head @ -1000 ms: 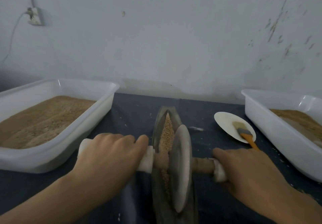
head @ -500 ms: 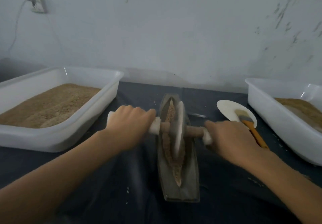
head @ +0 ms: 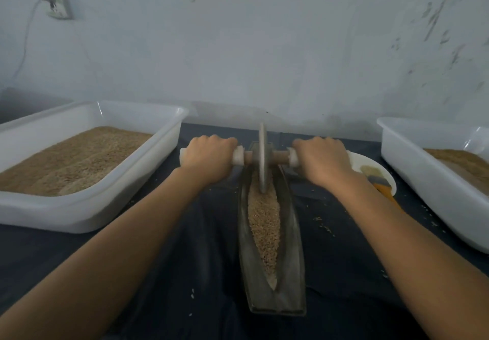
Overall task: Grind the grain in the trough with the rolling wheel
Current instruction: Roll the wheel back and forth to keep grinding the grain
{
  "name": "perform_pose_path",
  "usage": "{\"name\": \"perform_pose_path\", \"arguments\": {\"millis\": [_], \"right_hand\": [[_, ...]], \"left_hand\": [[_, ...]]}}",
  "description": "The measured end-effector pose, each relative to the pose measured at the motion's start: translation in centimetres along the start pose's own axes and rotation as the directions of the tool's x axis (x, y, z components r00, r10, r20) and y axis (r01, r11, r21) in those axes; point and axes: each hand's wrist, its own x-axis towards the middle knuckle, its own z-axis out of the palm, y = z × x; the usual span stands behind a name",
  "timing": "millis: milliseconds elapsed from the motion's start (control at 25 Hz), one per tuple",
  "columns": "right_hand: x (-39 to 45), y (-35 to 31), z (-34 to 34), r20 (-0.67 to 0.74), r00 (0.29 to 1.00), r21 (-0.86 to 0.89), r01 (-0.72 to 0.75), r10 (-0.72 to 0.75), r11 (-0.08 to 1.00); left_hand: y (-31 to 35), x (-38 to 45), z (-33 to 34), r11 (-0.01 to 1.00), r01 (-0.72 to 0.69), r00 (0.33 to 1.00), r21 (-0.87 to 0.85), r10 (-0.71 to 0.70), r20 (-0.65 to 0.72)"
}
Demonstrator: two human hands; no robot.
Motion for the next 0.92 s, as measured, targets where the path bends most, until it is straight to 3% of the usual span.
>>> {"name": "perform_pose_path", "arguments": {"millis": [160, 240, 320, 360, 520, 640, 720, 840, 920], "right_hand": [[-4.1, -0.4, -1.1, -0.025, 0.995, -0.012, 0.101, -0.101, 0.995], [-9.3, -0.3, -2.1, -0.041, 0.981, 0.001, 0.191, -0.19, 0.982], [-13.0, 0.2, -3.8, -0.16, 0.958, 0.058, 0.252, -0.24, 0.966], [-13.8, 0.5, -4.2, -0.204, 0.951, 0.079, 0.255, -0.234, 0.964], [-10.5, -0.2, -1.9, 0.013, 0.993, 0.052, 0.115, -0.116, 0.992], [-3.8, -0.2, 1.1, 0.065, 0.997, 0.124, -0.049, 0.041, 0.991], [-0.9, 0.0, 1.8, 0.018, 0.996, 0.15, -0.087, 0.085, 0.985], [-2.6, 0.1, 1.6, 0.075, 0.996, 0.172, -0.066, 0.053, 0.983], [-7.0, 0.5, 0.8, 0.071, 0.996, 0.199, 0.041, -0.056, 0.979]], "left_hand": [[-0.2, -4.1, -0.7, 0.996, -0.051, 0.996, -0.078, 0.057, 0.069], [0.0, -8.5, -2.3, 0.98, -0.196, 0.981, -0.032, 0.195, -0.02], [0.0, -11.7, -4.2, 0.954, -0.301, 0.941, 0.002, 0.298, -0.16], [0.0, -12.3, -4.8, 0.952, -0.307, 0.938, 0.005, 0.304, -0.165], [1.2, -9.2, -4.1, 0.982, -0.159, 0.987, 0.103, 0.156, 0.033], [1.5, -3.1, -2.2, 0.987, -0.067, 0.998, 0.145, 0.069, -0.01], [1.4, 0.0, -2.0, 0.987, -0.062, 0.998, 0.15, 0.064, -0.005], [1.4, -0.8, -2.8, 0.986, -0.106, 0.994, 0.13, 0.108, -0.003], [1.2, -5.0, -2.8, 0.982, -0.175, 0.984, 0.069, 0.176, -0.013]]}}
